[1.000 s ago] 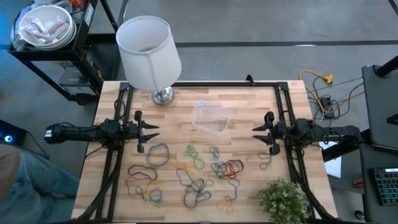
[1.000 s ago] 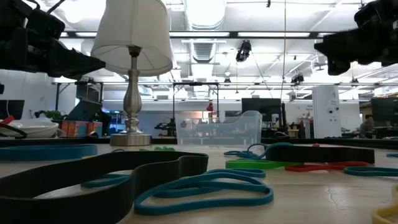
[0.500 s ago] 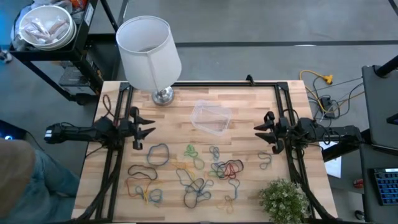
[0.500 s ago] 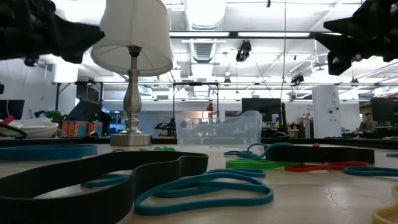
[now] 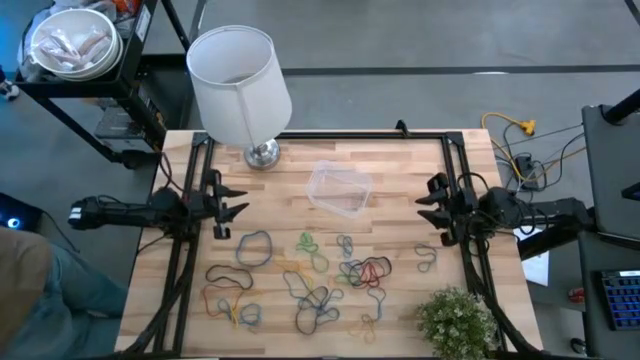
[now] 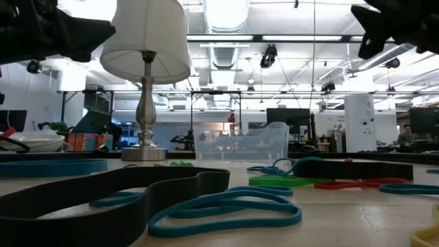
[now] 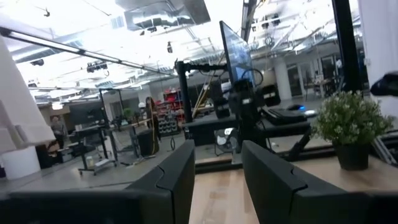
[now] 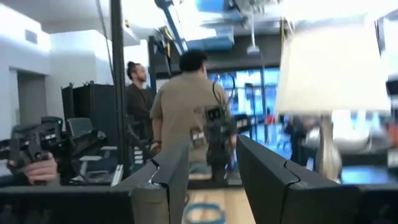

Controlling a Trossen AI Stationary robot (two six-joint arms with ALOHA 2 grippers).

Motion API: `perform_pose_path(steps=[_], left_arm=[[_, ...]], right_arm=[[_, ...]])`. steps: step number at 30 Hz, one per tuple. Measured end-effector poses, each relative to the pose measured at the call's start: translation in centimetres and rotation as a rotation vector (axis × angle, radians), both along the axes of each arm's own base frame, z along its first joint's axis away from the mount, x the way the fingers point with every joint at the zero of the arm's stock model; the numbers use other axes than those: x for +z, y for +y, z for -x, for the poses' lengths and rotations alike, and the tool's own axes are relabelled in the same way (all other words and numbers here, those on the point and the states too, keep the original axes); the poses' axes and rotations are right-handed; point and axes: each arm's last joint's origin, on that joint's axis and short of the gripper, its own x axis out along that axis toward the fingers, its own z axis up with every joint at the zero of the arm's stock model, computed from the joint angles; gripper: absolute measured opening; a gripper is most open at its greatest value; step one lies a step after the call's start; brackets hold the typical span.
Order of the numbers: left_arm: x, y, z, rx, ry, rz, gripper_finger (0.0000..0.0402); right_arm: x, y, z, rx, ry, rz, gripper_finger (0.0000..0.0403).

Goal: Pick and place rubber bands into bin
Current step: Put the blue rubber bands into the bin

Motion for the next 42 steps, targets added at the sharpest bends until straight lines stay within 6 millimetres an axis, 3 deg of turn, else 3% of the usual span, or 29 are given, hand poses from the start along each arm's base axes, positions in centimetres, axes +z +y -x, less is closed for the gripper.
perform_pose_path(steps=[12, 17, 20, 26, 32, 39, 42], left_arm=[[-0.1, 0.0, -0.9, 0.0, 0.08, -0.02, 0.0118], [1.2, -0.2, -1.2, -0.031, 0.058, -0.059, 0.0118], [0.8, -0.3, -1.3, -0.064, 0.097, -0.064, 0.0118], [-1.2, -0.3, -1.7, -0.093, 0.305, -0.072, 0.0118], [-3.6, 0.3, -1.1, 0.121, 0.657, -0.12, 0.0118], [-0.7, 0.1, -2.3, 0.078, 0.686, 0.016, 0.0118], [-0.7, -0.1, -3.3, 0.087, 0.787, 0.095, 0.0118]], right_arm=[[-1.5, 0.4, -3.0, 0.02, 0.137, 0.103, 0.0128], [-0.1, 1.2, -4.4, 0.073, 0.093, 0.19, 0.0128], [0.7, 2.1, -5.9, 0.127, 0.199, 0.205, 0.0128], [1.6, 4.6, -9.5, 0.041, 0.532, 0.212, 0.0128], [2.4, 6.5, -13.0, -0.112, 0.76, 0.336, 0.0128], [4.5, 7.5, -15.8, -0.107, 0.864, 0.369, 0.0128], [4.7, 7.9, -16.1, -0.091, 0.893, 0.385, 0.0128]])
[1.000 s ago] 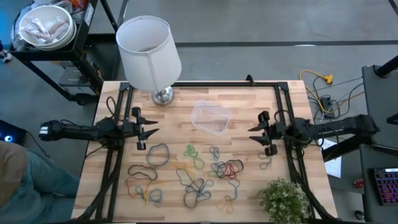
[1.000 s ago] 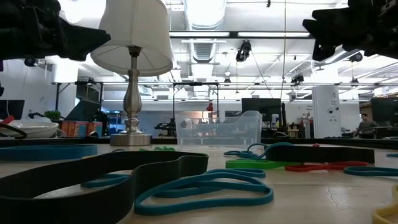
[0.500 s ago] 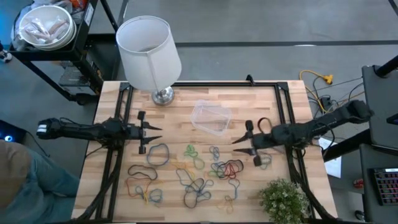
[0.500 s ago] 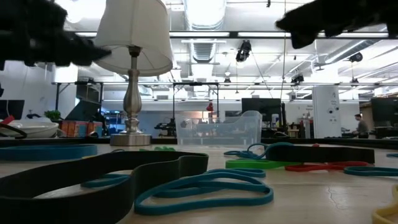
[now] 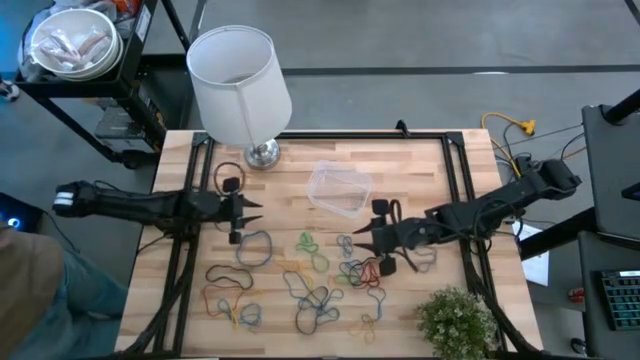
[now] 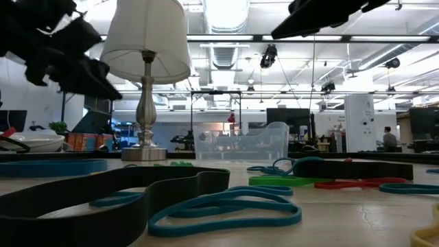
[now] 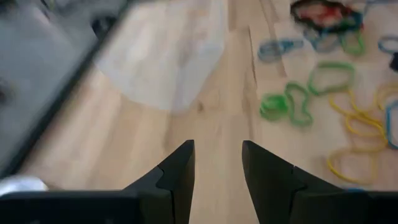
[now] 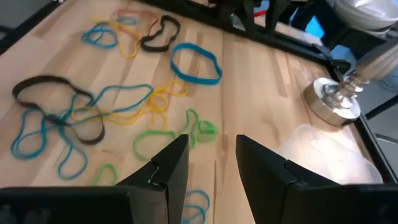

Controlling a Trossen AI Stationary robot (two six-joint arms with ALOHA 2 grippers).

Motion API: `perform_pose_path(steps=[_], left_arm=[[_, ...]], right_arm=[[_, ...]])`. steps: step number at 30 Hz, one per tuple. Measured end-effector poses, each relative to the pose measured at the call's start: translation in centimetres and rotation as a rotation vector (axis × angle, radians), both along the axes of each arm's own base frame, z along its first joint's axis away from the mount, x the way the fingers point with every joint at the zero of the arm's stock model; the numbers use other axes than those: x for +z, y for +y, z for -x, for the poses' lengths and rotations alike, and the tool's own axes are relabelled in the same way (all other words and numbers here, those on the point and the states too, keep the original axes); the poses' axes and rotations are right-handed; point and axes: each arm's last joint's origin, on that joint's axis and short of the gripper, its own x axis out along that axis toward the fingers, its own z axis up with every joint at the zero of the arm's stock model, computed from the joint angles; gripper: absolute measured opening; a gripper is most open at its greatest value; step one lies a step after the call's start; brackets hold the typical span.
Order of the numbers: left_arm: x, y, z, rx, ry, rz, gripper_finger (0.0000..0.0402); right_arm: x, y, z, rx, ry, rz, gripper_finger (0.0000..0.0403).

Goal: Pick and place rubber bands into bin
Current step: Put the blue rubber bands into the bin

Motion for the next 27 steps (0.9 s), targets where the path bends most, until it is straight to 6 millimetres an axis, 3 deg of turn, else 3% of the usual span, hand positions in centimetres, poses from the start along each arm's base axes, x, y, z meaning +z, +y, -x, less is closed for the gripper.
perform_pose_path(steps=[4, 8, 13, 19, 27], left_arm=[[-0.7, -0.3, -2.0, 0.023, 0.146, 0.046, 0.0118], [-2.2, -0.7, -3.6, 0.063, 0.408, 0.083, 0.0118], [-3.1, -1.0, -6.0, 0.096, 0.562, 0.084, 0.0118], [-3.9, -1.4, -8.1, 0.087, 0.628, 0.129, 0.0118], [-4.2, -1.6, -8.4, 0.077, 0.646, 0.141, 0.0102]], right_arm=[[-0.2, 0.2, 0.4, -0.004, 0.048, -0.003, 0.0128], [-0.2, 0.0, 1.0, -0.015, 0.075, -0.016, 0.0128], [-0.1, -0.2, 1.6, -0.014, 0.075, -0.017, 0.0128], [-0.3, -0.3, 1.8, -0.013, 0.085, -0.016, 0.0128], [-0.5, -0.4, 2.2, -0.01, 0.089, -0.016, 0.0128]])
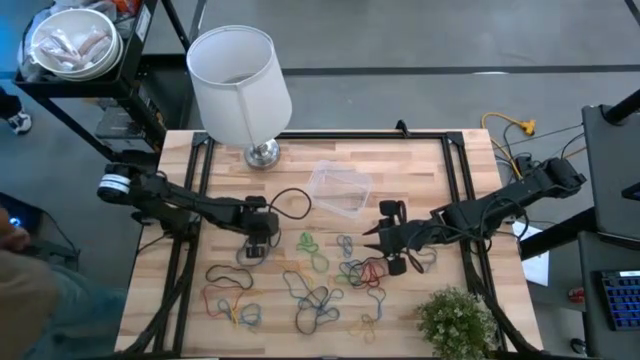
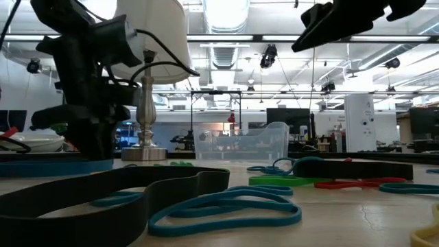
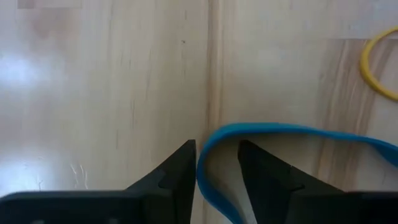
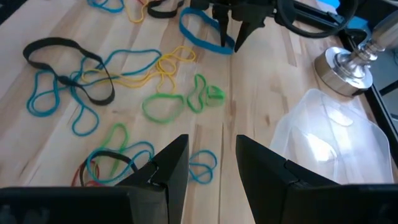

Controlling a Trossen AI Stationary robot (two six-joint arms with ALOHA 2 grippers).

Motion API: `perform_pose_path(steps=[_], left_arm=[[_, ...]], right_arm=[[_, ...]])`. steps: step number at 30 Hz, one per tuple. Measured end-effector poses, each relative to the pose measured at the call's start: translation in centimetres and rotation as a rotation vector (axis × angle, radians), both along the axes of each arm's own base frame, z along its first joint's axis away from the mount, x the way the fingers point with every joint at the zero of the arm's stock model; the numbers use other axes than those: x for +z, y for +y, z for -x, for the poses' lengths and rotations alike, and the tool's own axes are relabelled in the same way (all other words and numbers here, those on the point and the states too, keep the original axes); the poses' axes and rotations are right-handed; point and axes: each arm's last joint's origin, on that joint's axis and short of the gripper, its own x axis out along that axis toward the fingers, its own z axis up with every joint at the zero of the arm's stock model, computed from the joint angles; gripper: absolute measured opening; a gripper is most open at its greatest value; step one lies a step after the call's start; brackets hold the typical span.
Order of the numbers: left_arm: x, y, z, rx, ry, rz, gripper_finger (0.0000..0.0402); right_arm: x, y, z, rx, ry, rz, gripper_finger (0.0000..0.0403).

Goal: Pick and place rubber bands into bin
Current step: Put the blue rubber bands into the bin

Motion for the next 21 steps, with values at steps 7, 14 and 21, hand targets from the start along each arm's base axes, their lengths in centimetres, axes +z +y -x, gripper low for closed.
perform_pose_path(steps=[7, 14, 21], left_arm=[[0.2, -0.6, 0.3, -0.038, 0.006, -0.013, 0.0008], [1.3, -1.5, -0.5, -0.053, -0.035, -0.076, 0.0], [5.0, -2.5, -2.9, -0.075, -0.189, -0.292, 0.0]], right_arm=[[0.0, 0.0, 0.0, -0.012, -0.001, -0.017, 0.0128], [0.0, 0.1, 0.0, -0.031, -0.005, -0.044, 0.0128], [0.0, 0.1, 0.0, -0.06, -0.012, -0.082, 0.0127]])
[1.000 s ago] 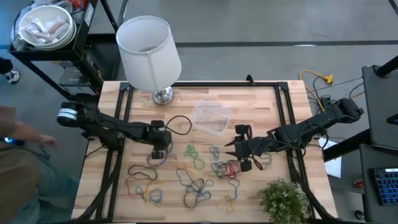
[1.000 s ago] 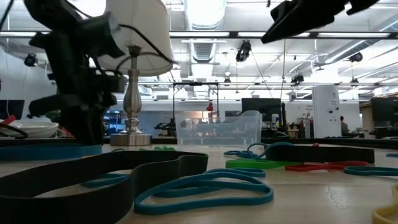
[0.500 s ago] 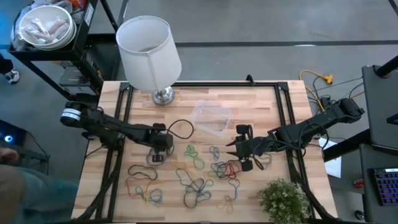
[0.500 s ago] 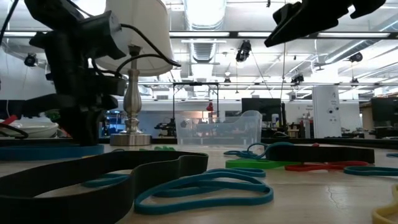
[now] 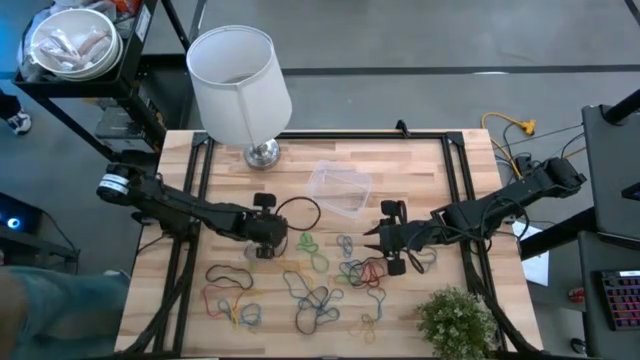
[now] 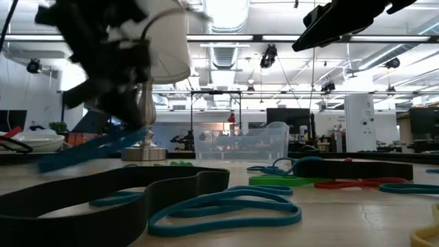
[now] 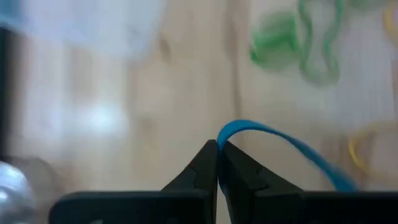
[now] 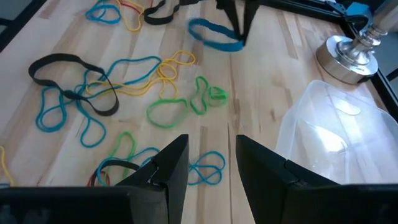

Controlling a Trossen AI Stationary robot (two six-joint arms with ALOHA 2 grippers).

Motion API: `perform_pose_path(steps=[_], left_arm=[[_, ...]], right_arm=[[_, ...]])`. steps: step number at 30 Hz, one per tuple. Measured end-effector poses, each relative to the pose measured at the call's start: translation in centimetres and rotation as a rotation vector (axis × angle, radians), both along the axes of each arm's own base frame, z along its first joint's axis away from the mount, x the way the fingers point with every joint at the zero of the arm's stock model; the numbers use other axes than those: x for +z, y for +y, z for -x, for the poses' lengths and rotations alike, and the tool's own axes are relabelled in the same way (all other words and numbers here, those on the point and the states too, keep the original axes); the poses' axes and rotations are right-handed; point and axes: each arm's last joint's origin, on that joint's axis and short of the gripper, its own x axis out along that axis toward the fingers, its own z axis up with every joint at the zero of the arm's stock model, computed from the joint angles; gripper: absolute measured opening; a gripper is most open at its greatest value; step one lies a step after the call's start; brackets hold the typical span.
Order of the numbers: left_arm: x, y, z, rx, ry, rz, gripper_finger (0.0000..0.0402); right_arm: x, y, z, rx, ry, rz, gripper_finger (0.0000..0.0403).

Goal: Pick and place rubber bands into bin
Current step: Put the blue rubber bands into the bin

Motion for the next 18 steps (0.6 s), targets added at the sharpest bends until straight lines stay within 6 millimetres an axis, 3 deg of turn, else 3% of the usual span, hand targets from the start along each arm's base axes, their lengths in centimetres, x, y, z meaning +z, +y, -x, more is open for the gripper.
perform_pose_path(steps=[10, 18], left_arm=[[7.8, -0.6, -4.3, -0.146, -0.315, -0.175, 0.0], [11.5, 2.0, -6.1, -0.119, -0.521, -0.349, 0.0]], right_arm=[[0.0, 0.7, 0.3, -0.017, -0.012, 0.01, 0.0127], [0.0, 1.6, 0.7, 0.02, -0.013, 0.011, 0.0127]])
